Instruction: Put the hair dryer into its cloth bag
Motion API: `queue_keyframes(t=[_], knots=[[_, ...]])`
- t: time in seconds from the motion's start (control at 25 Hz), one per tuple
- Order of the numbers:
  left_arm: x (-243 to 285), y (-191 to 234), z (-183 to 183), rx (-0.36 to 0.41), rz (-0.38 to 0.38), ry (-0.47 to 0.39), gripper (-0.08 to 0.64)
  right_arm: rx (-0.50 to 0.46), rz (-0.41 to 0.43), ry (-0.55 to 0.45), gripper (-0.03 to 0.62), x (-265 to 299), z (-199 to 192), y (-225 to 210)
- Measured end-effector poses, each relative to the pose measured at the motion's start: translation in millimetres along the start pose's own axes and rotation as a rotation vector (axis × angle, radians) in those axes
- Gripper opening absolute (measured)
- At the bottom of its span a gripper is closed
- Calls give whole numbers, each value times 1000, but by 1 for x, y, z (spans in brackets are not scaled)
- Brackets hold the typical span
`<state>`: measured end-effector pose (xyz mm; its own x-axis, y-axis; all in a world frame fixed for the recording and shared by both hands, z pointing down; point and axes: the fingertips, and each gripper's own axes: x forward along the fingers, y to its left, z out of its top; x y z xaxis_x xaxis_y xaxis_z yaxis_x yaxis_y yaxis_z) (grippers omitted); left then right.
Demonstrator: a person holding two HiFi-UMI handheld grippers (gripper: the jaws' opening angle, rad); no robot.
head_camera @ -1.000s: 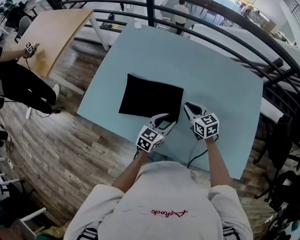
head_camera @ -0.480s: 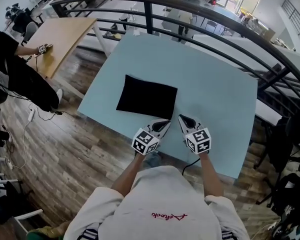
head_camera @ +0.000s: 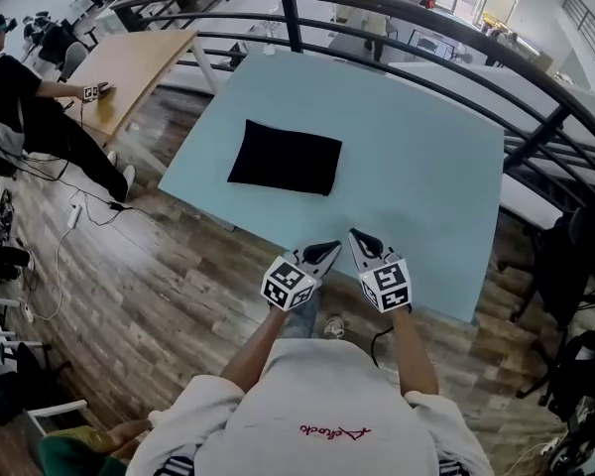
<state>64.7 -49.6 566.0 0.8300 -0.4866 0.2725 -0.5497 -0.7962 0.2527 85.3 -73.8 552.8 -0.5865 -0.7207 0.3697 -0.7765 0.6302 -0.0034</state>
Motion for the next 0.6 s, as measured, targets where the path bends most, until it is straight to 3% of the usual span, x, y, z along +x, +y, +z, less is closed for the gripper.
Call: queue_keyframes(t=[0.6], knots=[[-68, -52, 8, 27, 16, -69, 6, 9, 1, -51, 15, -54, 14, 74]])
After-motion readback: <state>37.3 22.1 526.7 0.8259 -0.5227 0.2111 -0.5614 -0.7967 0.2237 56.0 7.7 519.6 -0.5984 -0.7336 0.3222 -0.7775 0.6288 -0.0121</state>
